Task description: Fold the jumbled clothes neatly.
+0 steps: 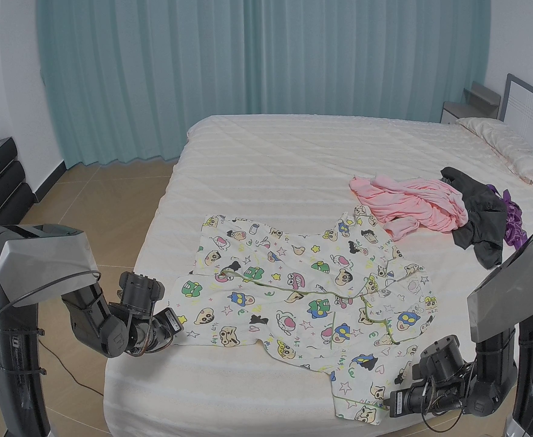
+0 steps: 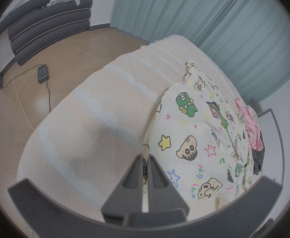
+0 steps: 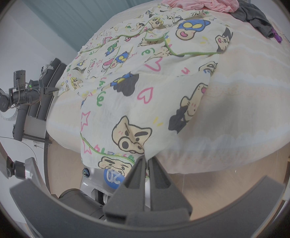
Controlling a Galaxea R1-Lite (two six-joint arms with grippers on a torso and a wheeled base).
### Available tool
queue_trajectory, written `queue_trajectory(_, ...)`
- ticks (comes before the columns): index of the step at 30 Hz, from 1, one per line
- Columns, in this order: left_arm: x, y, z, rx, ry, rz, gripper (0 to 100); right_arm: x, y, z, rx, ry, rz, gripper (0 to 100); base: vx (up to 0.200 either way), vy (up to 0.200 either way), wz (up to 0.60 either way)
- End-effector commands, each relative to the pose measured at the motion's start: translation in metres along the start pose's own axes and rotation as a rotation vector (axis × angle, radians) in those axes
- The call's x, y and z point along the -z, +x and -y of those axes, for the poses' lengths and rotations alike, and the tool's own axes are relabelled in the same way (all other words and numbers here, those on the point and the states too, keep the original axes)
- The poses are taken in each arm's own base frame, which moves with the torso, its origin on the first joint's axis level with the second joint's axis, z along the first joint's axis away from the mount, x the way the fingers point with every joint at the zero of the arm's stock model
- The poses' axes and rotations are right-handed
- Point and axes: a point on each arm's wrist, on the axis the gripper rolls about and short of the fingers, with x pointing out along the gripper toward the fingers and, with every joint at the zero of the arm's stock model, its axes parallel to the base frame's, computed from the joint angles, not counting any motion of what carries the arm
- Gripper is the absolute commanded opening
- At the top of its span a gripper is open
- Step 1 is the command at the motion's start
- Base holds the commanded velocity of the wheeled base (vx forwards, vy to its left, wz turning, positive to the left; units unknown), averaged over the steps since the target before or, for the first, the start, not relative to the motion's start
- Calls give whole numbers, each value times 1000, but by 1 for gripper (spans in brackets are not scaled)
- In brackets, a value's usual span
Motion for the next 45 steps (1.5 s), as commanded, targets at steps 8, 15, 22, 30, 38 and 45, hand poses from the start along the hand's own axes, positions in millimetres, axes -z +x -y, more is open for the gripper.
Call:
queue_trajectory(8, 6, -24, -7, -9, 81, -16, 0, 3, -42, 11, 47, -3, -75, 0, 0, 0, 0)
queue_trajectory(15, 8, -34, -18, -35, 164, -29, 0, 2, -50, 22, 67, -26, -94, 0, 0, 0, 0)
queue_trajectory(22, 3, -30, -18, -28, 157, -17, 0, 2, -41, 5, -99, -91, -154, 100, 0, 0, 0)
queue_trajectory(30, 1, -29, -16, -20, 148, -13, 0, -8, -6, -12, -26, -169, -158, 100, 0, 0, 0)
queue_trajectory(38, 2, -27, -17, -21, 146, -19, 0, -21, 3, -18, -20, -158, -110, 100, 0, 0, 0)
queue_trajectory(45, 0, -25, -19, -26, 139, -19, 0, -32, 14, -23, 3, -132, -92, 0, 0, 0, 0)
